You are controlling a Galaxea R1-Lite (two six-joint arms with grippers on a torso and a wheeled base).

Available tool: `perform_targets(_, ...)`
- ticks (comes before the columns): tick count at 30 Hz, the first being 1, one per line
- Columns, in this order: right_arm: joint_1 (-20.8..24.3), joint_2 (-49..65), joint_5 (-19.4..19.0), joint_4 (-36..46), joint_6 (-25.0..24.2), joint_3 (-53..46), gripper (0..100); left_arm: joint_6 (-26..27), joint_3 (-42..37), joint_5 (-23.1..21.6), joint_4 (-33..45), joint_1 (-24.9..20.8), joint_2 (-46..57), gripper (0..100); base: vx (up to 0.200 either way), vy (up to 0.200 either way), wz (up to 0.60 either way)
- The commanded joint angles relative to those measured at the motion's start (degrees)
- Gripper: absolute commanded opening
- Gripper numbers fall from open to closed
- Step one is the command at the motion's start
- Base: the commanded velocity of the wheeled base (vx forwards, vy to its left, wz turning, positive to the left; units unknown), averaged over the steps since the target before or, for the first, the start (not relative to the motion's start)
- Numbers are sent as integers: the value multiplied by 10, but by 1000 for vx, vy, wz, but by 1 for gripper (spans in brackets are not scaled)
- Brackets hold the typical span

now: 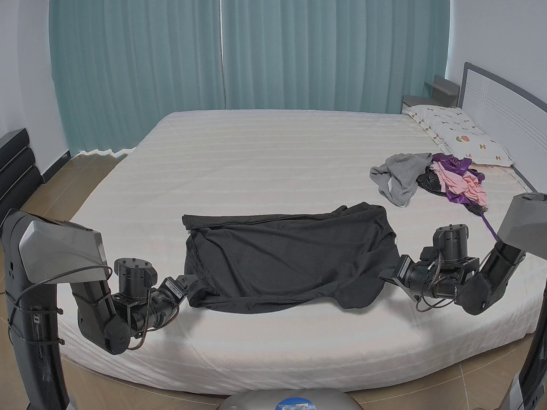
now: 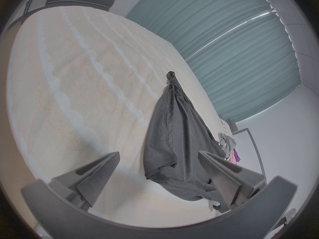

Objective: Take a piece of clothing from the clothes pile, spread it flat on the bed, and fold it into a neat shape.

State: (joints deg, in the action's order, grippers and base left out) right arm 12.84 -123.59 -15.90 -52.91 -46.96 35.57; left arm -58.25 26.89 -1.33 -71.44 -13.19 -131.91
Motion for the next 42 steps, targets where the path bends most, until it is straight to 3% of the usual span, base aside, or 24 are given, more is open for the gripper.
perform_targets(1,7,85,-1,3,2,-61,0,0,-1,0,0,0,-1,100,0,0,0)
perform_targets(7,17,141,0,4,13,-121,0,0,-1,0,0,0,-1,100,0,0,0)
perform_targets(15,28,201,3,30,94,-187,0,0,-5,-1,1,0,1,100,0,0,0)
perform_targets(20,25,229,1,99,124,-188,0,0,-5,-1,1,0,1,100,0,0,0)
perform_targets(26,18,198,-16,141,187,-192,0,0,-5,-1,1,0,1,100,0,0,0)
perform_targets(27,13,193,-19,142,191,-193,100,0,-5,-1,1,0,0,100,0,0,0)
perform_targets(42,-60,80,-20,138,224,-154,100,1,-4,-1,1,0,0,100,0,0,0)
